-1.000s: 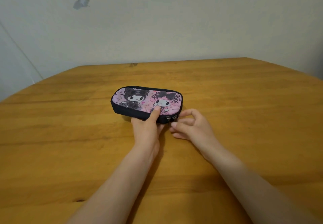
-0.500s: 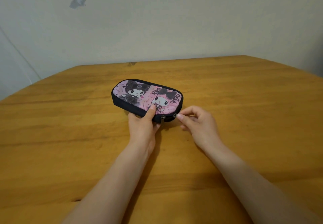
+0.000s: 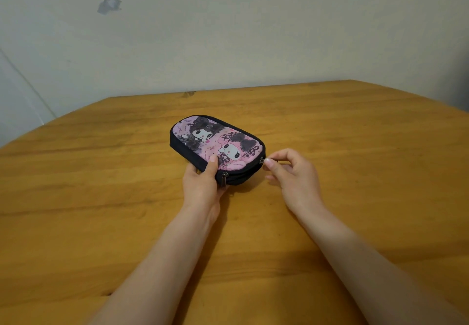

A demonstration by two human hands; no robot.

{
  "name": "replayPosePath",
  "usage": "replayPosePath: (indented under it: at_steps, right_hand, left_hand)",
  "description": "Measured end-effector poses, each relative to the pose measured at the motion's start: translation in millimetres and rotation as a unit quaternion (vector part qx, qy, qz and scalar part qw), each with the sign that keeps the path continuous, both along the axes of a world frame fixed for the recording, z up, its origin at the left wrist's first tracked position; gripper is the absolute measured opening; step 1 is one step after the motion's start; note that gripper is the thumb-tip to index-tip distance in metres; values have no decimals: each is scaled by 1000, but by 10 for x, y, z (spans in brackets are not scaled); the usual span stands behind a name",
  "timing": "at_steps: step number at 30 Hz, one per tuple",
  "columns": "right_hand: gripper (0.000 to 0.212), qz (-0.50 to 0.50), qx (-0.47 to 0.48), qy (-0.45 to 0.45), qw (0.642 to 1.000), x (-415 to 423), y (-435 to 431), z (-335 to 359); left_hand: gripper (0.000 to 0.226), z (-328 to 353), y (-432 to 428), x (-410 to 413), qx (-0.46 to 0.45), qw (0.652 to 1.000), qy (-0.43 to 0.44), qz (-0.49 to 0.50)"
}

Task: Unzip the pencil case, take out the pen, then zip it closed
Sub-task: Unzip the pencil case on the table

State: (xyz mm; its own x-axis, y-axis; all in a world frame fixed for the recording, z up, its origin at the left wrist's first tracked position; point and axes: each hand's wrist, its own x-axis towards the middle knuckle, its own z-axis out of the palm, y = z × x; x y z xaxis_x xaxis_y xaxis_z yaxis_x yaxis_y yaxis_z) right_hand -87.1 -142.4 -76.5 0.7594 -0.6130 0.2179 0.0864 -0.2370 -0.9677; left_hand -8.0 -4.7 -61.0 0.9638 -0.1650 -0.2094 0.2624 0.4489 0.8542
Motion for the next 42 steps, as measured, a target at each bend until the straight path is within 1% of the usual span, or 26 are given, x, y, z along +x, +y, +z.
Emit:
replayPosePath:
  at_steps: [7, 11, 18, 24, 31, 37, 42]
  right_hand:
    - [15, -14, 2, -16, 1000, -5, -33, 9]
    - [17, -17, 28, -29, 999, 3, -60, 18]
    - [16, -19, 48, -29, 998, 15, -85, -2]
    - [13, -28, 56, -29, 998, 7, -119, 3]
    - [12, -43, 70, -27, 996, 14, -142, 15]
    - [11, -68, 64, -18, 995, 5, -173, 34]
    - [11, -76, 90, -36, 992, -5, -170, 74]
  left_hand:
    - [17, 19, 36, 3, 23, 999, -11, -31]
    - [12, 26, 57, 24, 29, 999, -6, -46]
    - [13, 28, 77, 31, 39, 997, -9, -70]
    - [12, 43, 89, 30, 63, 991, -4, -114]
    - [16, 54, 85, 29, 82, 982, 7, -171]
    - [15, 72, 80, 22, 78, 974, 31, -210]
    - [17, 74, 85, 17, 64, 972, 53, -220]
